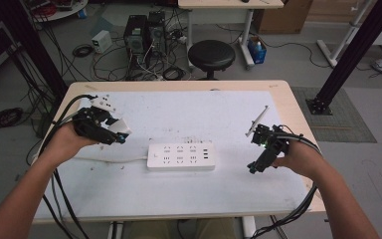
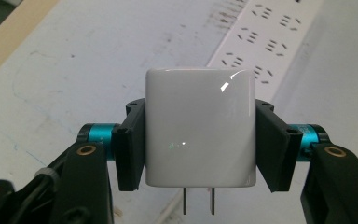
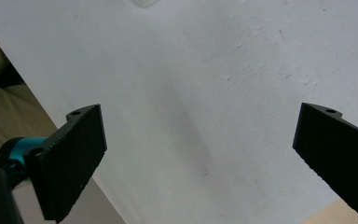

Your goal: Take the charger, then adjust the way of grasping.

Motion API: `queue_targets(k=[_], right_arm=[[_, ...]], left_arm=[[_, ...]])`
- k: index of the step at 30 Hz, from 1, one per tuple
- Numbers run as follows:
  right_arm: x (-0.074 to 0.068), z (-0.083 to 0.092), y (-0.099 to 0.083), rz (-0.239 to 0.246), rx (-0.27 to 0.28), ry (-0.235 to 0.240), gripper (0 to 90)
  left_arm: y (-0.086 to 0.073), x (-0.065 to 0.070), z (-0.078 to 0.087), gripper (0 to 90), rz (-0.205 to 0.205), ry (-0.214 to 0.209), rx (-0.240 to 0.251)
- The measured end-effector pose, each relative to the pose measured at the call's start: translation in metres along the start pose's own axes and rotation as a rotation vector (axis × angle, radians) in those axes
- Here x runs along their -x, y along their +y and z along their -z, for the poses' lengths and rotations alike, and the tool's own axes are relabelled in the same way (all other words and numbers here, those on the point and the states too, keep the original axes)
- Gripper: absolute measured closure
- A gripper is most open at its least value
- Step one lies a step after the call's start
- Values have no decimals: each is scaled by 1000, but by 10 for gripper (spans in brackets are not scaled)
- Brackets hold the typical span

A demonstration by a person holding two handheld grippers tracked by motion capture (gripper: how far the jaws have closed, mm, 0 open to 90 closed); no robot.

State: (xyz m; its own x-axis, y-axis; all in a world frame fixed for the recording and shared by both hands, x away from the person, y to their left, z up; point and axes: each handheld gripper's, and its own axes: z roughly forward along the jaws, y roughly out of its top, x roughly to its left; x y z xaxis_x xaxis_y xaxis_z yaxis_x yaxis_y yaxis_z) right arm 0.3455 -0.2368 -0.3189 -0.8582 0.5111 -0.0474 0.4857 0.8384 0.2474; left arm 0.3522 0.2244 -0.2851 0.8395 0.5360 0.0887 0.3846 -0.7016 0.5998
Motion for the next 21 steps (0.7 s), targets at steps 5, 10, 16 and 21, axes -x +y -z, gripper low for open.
queue_targets(k=[5, 10, 16, 21], right_arm=[[0, 1, -1, 2, 20, -10, 19], [-1, 0, 0, -5, 11, -13, 19], [-1, 2, 0, -17, 19, -12, 19], [-1, 3, -1, -23, 40, -16, 20]], left_arm=[[1, 8, 4, 425, -24, -7, -11], [-2, 11, 0, 425, -30, -16, -33], [0, 12, 1, 425, -46, -26, -39], [3, 15, 3, 425, -60, -35, -36]])
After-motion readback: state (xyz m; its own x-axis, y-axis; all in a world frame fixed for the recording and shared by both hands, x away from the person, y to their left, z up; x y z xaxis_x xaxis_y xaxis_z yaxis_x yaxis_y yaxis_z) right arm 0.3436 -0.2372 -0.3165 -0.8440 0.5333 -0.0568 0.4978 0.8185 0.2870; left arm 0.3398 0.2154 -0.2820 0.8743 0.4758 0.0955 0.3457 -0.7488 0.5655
